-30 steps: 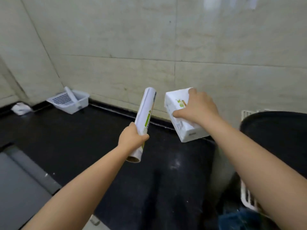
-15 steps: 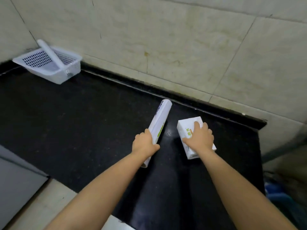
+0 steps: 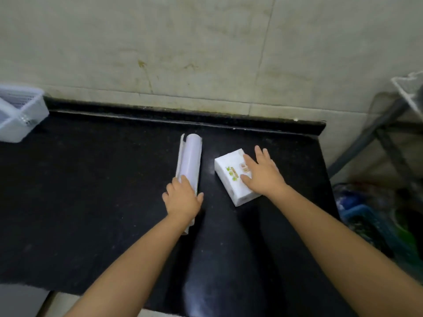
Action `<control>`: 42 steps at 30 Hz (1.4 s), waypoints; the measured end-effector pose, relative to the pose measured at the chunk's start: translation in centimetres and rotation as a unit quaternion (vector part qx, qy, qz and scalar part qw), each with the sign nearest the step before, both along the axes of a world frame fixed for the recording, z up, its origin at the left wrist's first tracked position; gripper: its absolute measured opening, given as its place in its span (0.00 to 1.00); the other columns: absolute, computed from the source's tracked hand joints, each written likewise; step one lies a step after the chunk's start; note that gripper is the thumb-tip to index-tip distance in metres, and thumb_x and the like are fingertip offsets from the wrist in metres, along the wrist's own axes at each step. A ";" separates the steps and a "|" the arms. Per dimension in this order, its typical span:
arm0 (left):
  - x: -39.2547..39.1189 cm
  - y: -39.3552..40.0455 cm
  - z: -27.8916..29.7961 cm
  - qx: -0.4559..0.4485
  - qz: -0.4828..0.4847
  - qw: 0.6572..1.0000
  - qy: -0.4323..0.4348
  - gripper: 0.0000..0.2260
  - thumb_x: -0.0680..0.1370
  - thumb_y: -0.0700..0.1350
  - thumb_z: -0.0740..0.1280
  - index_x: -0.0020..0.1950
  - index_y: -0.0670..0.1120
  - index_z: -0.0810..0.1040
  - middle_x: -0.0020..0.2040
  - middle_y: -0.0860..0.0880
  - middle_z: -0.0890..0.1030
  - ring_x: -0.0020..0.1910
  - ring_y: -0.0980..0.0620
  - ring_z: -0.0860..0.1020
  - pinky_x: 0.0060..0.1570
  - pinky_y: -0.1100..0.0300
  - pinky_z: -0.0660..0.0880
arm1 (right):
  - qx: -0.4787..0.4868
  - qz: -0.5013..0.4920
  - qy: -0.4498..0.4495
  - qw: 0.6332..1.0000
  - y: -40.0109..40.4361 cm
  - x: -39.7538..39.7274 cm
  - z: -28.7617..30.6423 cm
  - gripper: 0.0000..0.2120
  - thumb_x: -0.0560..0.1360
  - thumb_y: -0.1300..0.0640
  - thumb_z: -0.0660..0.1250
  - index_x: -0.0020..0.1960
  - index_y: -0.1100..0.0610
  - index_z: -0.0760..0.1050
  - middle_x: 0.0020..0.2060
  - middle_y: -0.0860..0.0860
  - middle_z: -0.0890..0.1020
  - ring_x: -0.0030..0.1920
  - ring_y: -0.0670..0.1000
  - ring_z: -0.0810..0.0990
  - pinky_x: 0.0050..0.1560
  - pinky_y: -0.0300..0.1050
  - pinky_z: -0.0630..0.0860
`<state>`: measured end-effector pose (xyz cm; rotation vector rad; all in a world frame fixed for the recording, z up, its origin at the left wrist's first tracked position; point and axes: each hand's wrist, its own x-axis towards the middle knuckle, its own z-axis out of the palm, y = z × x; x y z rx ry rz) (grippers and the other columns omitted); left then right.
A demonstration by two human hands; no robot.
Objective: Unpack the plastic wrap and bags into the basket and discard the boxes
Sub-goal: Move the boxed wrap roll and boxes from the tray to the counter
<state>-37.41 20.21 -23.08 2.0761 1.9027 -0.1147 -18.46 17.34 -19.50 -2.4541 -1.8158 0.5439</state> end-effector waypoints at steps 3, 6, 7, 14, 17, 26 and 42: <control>4.0 -0.2 2.8 0.070 -0.097 0.993 0.019 0.24 0.78 0.56 0.58 0.69 0.42 0.63 0.71 0.40 0.63 0.70 0.41 0.62 0.67 0.48 0.63 | 0.093 -0.040 -0.016 0.995 -2.9 4.3 4.8 0.27 0.77 0.51 0.58 0.74 0.56 0.55 0.76 0.57 0.51 0.76 0.57 0.46 0.74 0.53 0.55; 11.0 -1.8 6.7 0.112 -0.202 0.973 -0.018 0.23 0.80 0.55 0.55 0.70 0.43 0.63 0.75 0.40 0.60 0.74 0.43 0.58 0.70 0.48 0.59 | 0.192 -0.098 -0.039 0.976 -7.0 10.2 10.6 0.23 0.76 0.54 0.60 0.69 0.61 0.64 0.71 0.60 0.64 0.73 0.57 0.59 0.70 0.51 0.63; 13.6 -2.9 8.1 0.127 -0.238 0.962 -0.033 0.23 0.80 0.55 0.54 0.71 0.43 0.62 0.75 0.40 0.59 0.74 0.43 0.57 0.71 0.48 0.59 | 0.216 -0.115 -0.056 0.968 -8.6 12.4 12.4 0.21 0.76 0.56 0.61 0.66 0.63 0.68 0.68 0.62 0.68 0.70 0.58 0.64 0.68 0.51 0.65; 32.6 -13.7 15.2 0.195 -0.408 0.881 -0.140 0.22 0.81 0.55 0.51 0.72 0.47 0.62 0.76 0.44 0.59 0.75 0.45 0.55 0.73 0.49 0.55 | 0.278 -0.289 -0.115 0.909 -22.1 29.4 19.2 0.18 0.74 0.53 0.62 0.60 0.62 0.74 0.57 0.61 0.79 0.58 0.62 0.76 0.55 0.52 0.74; 39.7 -17.4 16.9 0.183 -0.408 0.878 -0.172 0.23 0.80 0.56 0.52 0.74 0.47 0.60 0.77 0.45 0.56 0.76 0.45 0.52 0.75 0.50 0.51 | 0.223 -0.327 -0.142 0.907 -25.2 36.1 19.4 0.25 0.72 0.44 0.63 0.62 0.59 0.71 0.60 0.61 0.77 0.59 0.61 0.74 0.56 0.51 0.73; 48.0 -20.9 16.0 0.034 -0.381 0.924 -0.013 0.26 0.80 0.58 0.46 0.76 0.52 0.47 0.79 0.48 0.46 0.77 0.45 0.43 0.75 0.45 0.42 | 0.104 -0.339 -0.007 0.935 -25.5 43.4 17.6 0.35 0.71 0.43 0.63 0.71 0.55 0.55 0.66 0.61 0.66 0.62 0.60 0.71 0.46 0.46 0.65; 34.9 -15.7 19.2 0.199 -0.208 0.954 -0.083 0.24 0.79 0.52 0.57 0.73 0.43 0.60 0.75 0.41 0.61 0.74 0.43 0.58 0.72 0.47 0.59 | 0.285 -0.095 -0.021 0.953 -22.0 32.6 22.4 0.30 0.71 0.48 0.64 0.69 0.57 0.60 0.59 0.65 0.72 0.56 0.66 0.74 0.43 0.47 0.63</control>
